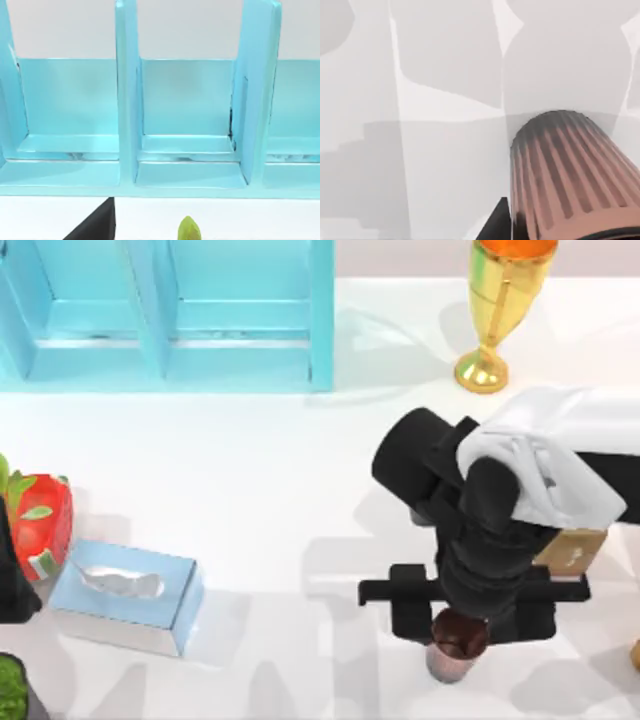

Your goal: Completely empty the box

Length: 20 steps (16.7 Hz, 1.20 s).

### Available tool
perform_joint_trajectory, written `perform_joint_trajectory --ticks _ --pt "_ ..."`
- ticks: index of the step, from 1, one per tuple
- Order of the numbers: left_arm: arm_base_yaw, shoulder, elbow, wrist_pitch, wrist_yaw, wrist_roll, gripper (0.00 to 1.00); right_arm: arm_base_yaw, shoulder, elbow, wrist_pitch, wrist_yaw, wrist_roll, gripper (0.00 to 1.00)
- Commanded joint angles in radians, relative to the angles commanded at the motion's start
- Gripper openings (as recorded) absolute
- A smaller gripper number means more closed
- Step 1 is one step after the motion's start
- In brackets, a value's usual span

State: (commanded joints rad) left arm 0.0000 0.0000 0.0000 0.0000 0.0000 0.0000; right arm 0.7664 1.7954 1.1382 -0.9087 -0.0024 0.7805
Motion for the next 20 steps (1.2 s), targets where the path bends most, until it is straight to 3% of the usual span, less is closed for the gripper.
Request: perform_joint_trajectory --ticks 4,5,15,20 --pt "0.000 0.000 0.000 0.000 0.000 0.000 1.00 0.000 0.000 0.000 0.000 0.000 0.000 0.98" --pt "0.000 0.000 0.000 0.000 0.000 0.000 1.00 0.000 0.000 0.000 0.000 0.000 0.000 1.00" --pt "0.000 0.000 0.000 0.000 0.000 0.000 1.00 -0.002 -0.001 0.015 -0.016 0.000 0.002 1.00" --pt "0.000 0.000 0.000 0.000 0.000 0.000 1.00 0.001 -0.014 0.144 -0.210 0.003 0.003 1.00"
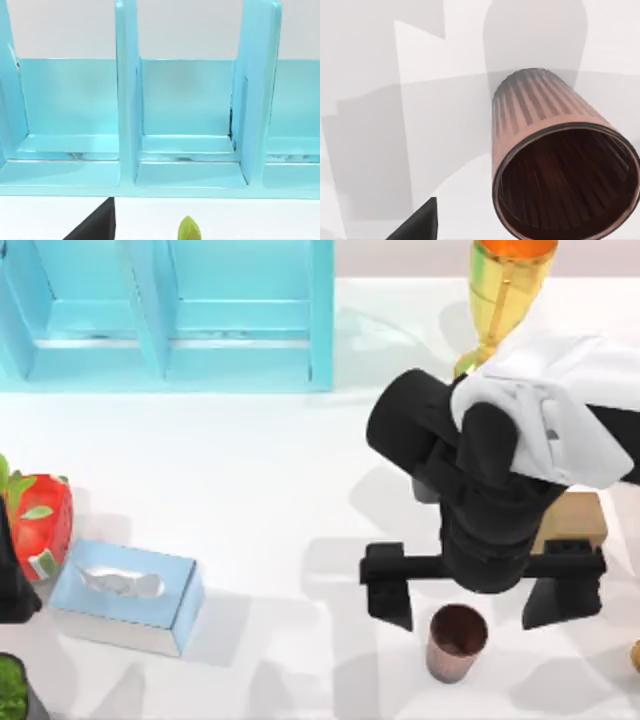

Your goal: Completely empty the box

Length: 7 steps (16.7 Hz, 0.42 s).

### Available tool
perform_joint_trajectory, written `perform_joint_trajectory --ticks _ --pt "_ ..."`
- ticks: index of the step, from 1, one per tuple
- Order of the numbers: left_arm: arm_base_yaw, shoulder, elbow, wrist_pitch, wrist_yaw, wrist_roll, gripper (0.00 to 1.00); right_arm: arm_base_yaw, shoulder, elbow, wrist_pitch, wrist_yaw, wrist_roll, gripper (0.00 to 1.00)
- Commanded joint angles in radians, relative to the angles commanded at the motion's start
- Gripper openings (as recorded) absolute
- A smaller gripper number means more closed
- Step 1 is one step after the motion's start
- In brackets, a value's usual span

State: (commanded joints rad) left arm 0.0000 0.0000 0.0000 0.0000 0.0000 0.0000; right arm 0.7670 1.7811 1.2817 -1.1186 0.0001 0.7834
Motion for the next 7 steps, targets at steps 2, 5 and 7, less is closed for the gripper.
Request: perform_joint_trajectory --ticks 2,5,7 --pt "0.000 0.000 0.000 0.000 0.000 0.000 1.00 0.000 -0.022 0.068 -0.087 0.001 -0.005 1.00" --pt "0.000 0.000 0.000 0.000 0.000 0.000 1.00 -0.004 -0.061 0.152 -0.169 -0.002 -0.008 1.00" --pt "0.000 0.000 0.000 0.000 0.000 0.000 1.00 -0.006 -0.069 0.164 -0.182 -0.003 -0.008 1.00"
